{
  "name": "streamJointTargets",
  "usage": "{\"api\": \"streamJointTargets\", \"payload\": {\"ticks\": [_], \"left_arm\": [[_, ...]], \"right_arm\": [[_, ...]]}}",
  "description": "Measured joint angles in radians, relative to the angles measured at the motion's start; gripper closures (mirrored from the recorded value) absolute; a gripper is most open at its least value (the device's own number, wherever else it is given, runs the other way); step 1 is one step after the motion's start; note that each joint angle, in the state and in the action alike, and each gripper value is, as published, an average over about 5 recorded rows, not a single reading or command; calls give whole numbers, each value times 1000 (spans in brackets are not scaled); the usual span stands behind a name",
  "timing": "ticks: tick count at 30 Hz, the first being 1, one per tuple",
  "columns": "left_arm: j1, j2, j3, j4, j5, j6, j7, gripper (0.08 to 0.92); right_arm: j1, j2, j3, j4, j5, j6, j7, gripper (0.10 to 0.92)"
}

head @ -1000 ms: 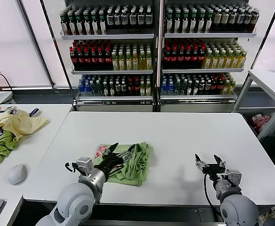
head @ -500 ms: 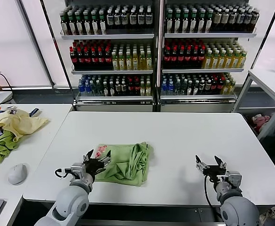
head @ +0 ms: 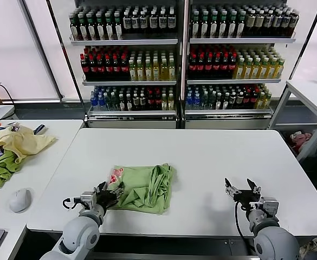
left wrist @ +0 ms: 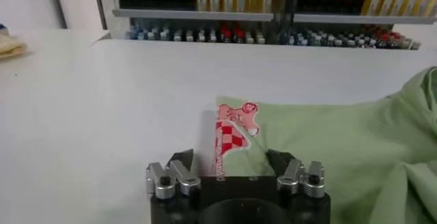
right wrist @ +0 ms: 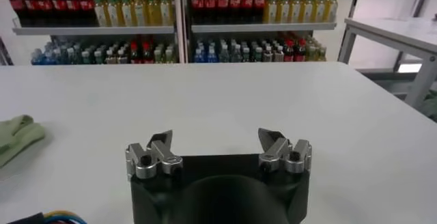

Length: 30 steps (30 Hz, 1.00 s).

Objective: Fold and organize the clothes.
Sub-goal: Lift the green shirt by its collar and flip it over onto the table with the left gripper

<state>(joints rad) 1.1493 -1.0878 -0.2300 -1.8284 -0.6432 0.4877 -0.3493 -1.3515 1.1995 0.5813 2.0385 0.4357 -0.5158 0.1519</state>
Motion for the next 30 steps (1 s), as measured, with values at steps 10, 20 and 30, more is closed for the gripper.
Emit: {"api": "streamJointTargets", "payload": {"ticks": [10,20,30], "left_arm": [[-4,-7,-28,17,-92,10,34,602],[-12,-22,-82,34,-277,27,63,856],[-4,-8,-190,11,-474,68,46,866]], "right_arm": [[1,5,5,1,-1,-1,1,203],[10,9,2,-8,-5,-1,2,203],[24,10,0,-21,-5,0,1,203]]}}
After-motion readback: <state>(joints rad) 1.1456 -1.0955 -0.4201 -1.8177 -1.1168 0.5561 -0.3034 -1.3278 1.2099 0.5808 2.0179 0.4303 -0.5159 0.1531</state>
